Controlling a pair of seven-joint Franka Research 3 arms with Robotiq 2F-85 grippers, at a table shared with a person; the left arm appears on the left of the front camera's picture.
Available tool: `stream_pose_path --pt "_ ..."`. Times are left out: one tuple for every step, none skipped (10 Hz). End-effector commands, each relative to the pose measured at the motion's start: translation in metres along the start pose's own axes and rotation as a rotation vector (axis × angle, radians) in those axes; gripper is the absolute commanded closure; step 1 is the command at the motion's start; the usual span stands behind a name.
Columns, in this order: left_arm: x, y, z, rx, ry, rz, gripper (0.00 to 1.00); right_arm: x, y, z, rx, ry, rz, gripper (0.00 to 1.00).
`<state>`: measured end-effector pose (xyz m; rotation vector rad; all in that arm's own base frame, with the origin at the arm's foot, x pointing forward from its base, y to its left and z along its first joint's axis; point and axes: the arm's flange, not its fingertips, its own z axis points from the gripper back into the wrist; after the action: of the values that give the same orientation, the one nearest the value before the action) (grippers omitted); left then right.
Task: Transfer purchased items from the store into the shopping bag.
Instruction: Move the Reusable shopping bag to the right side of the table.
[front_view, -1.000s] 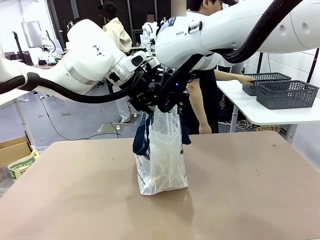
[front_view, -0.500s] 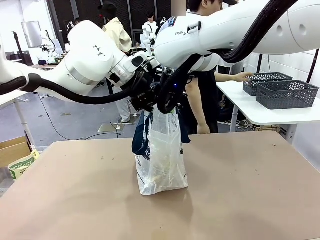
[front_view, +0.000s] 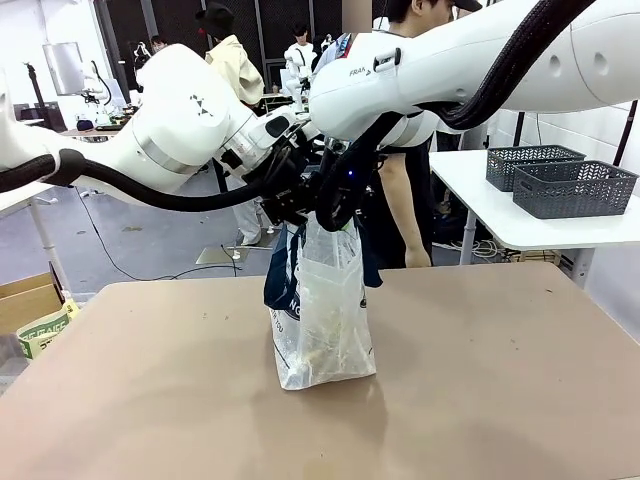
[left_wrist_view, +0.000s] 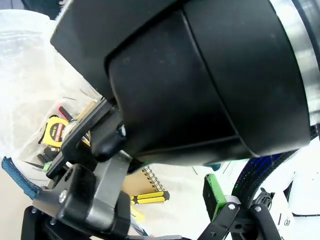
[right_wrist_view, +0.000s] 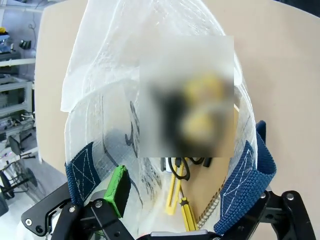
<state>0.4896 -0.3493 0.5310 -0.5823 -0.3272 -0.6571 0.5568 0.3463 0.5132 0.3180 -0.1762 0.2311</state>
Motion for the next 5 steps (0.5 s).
stream_pose_path --pt "0.004 -0.017 -0.011 -0.004 -0.018 -0.016 0.0 0.001 0.022 -0.008 0.062 -0.003 0.003 0.0" --pt "0.002 -0.016 -0.003 0.005 -0.024 -0.015 0.0 -0.001 0.019 -0.002 0.062 -0.01 0.014 0.0" --pt "-0.001 -0.016 0.005 0.003 -0.025 -0.013 0.0 -0.004 0.016 0.006 0.066 -0.027 0.011 0.0" --pt "-0.004 -0.015 0.013 0.005 -0.031 -0.007 0.0 -0.006 0.012 0.015 0.071 -0.046 0.007 0.0" --pt "-0.007 -0.013 0.021 0.013 -0.03 0.006 0.0 -0.006 0.009 0.023 0.074 -0.062 -0.003 0.0"
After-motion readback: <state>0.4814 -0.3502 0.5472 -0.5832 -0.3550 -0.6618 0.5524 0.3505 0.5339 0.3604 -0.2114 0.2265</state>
